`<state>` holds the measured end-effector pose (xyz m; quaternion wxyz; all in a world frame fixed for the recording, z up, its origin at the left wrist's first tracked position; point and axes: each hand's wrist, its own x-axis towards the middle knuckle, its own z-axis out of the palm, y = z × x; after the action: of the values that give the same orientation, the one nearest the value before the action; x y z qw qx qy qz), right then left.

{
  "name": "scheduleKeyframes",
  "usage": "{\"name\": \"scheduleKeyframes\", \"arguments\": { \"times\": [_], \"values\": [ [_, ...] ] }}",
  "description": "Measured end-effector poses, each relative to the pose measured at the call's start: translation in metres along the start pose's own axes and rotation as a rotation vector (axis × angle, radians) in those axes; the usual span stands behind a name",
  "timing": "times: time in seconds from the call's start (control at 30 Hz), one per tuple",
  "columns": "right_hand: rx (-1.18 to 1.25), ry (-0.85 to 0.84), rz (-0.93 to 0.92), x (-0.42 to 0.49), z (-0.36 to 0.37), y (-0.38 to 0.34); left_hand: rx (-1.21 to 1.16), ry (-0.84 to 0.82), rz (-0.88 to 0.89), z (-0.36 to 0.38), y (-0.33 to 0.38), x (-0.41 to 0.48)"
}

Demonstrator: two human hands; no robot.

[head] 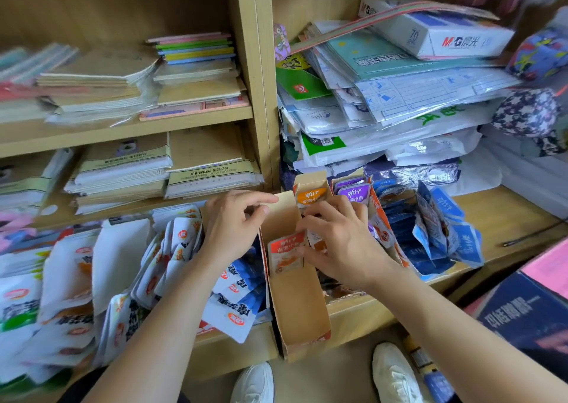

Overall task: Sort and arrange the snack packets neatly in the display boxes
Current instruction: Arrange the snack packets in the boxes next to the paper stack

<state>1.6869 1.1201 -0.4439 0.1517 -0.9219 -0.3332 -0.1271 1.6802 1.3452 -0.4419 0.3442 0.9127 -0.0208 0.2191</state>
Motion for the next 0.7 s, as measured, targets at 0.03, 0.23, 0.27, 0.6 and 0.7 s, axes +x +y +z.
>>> {"name": "scheduleKeyframes", "arguments": {
  "times": [0.03,0.23,0.27,0.6,0.7],
  "values": [
    [0.004,0.006,-0.016,-0.003,0.000,0.000,-0.006,-0.008,-0.002,0.000,0.000,0.000],
    [0.008,-0.067,-0.028,-0.003,-0.002,-0.001,-0.025,-0.023,-0.013,-0.001,0.002,0.000],
    [0.008,-0.098,-0.028,-0.003,-0.005,-0.002,-0.024,-0.021,-0.012,-0.001,0.002,0.000],
    [0.010,-0.143,-0.036,-0.005,-0.008,-0.001,0.235,-0.373,0.103,-0.022,0.008,-0.007],
    [0.045,-0.049,-0.028,-0.002,-0.003,-0.001,0.212,-0.403,0.116,-0.026,0.006,-0.008]
  ]
}}
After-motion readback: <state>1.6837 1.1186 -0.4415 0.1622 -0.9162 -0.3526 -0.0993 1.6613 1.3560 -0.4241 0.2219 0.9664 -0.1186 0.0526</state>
